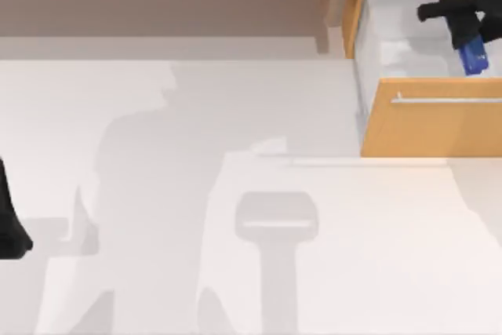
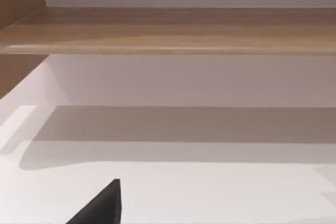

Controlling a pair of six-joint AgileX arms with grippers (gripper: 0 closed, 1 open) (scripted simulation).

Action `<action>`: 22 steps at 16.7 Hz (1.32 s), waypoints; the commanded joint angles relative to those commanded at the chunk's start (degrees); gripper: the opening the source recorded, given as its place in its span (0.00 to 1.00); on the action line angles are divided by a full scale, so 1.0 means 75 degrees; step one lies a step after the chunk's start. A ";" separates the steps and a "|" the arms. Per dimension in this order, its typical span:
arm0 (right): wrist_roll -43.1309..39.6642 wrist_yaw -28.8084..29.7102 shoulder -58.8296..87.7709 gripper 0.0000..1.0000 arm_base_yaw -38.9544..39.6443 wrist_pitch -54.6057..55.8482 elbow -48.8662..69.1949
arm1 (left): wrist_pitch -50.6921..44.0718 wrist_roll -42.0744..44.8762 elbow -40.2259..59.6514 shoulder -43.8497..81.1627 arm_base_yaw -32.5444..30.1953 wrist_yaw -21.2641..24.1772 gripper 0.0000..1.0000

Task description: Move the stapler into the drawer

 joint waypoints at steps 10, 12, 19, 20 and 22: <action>0.1491 -0.0034 0.1482 0.00 0.0156 -0.1135 0.0765 | 0.0000 0.0000 0.0000 0.0000 0.0000 0.0000 1.00; 0.1495 -0.0043 0.1475 0.00 0.0140 -0.1121 0.0751 | 0.0000 0.0000 0.0000 0.0000 0.0000 0.0000 1.00; 0.1492 -0.0034 0.1506 0.00 0.0157 -0.0852 0.0508 | 0.0000 0.0000 0.0000 0.0000 0.0000 0.0000 1.00; 0.1492 -0.0034 0.1506 0.00 0.0157 -0.0852 0.0508 | 0.0000 0.0000 0.0000 0.0000 0.0000 0.0000 1.00; 0.1492 -0.0034 0.1506 0.08 0.0157 -0.0852 0.0508 | 0.0000 0.0000 0.0000 0.0000 0.0000 0.0000 1.00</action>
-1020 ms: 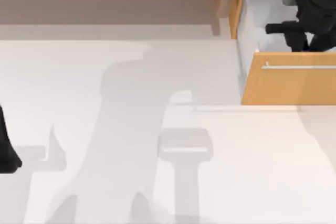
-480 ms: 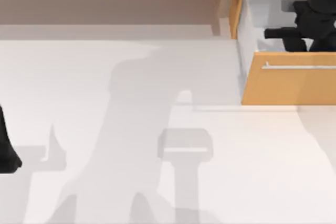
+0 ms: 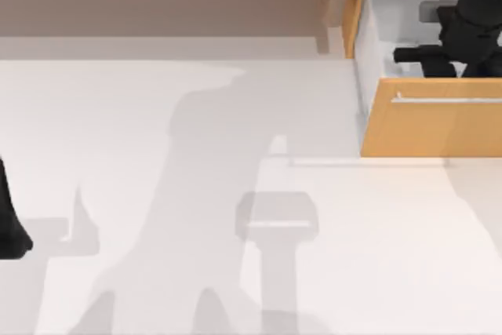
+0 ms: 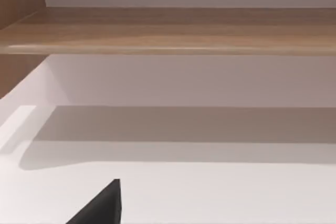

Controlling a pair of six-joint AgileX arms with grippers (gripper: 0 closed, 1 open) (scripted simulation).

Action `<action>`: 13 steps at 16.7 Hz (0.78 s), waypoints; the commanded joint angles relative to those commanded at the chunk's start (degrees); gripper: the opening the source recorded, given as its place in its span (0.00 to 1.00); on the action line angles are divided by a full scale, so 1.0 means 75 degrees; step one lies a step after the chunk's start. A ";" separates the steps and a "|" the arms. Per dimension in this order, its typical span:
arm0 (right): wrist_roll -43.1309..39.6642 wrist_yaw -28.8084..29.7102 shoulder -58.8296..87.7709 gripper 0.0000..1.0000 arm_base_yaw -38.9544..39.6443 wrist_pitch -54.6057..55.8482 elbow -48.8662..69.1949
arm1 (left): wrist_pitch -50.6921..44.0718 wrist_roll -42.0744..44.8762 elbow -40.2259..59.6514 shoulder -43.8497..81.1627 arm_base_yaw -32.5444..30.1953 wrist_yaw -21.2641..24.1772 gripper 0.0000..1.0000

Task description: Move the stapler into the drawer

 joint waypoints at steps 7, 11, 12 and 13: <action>0.0000 0.0000 0.0000 0.60 0.0000 0.0000 0.0000 | 0.0000 0.0000 0.0000 0.0000 0.0000 0.0000 1.00; 0.0000 0.0000 0.0000 0.90 0.0000 0.0000 0.0000 | 0.0000 0.0000 0.0000 0.0000 0.0000 0.0000 1.00; 0.0000 0.0000 0.0000 0.98 0.0000 0.0000 0.0000 | 0.0000 0.0000 0.0000 0.0000 0.0000 0.0000 1.00; 0.0000 0.0000 0.0000 1.00 0.0000 0.0000 0.0000 | 0.0000 0.0000 0.0000 0.0000 0.0000 0.0000 1.00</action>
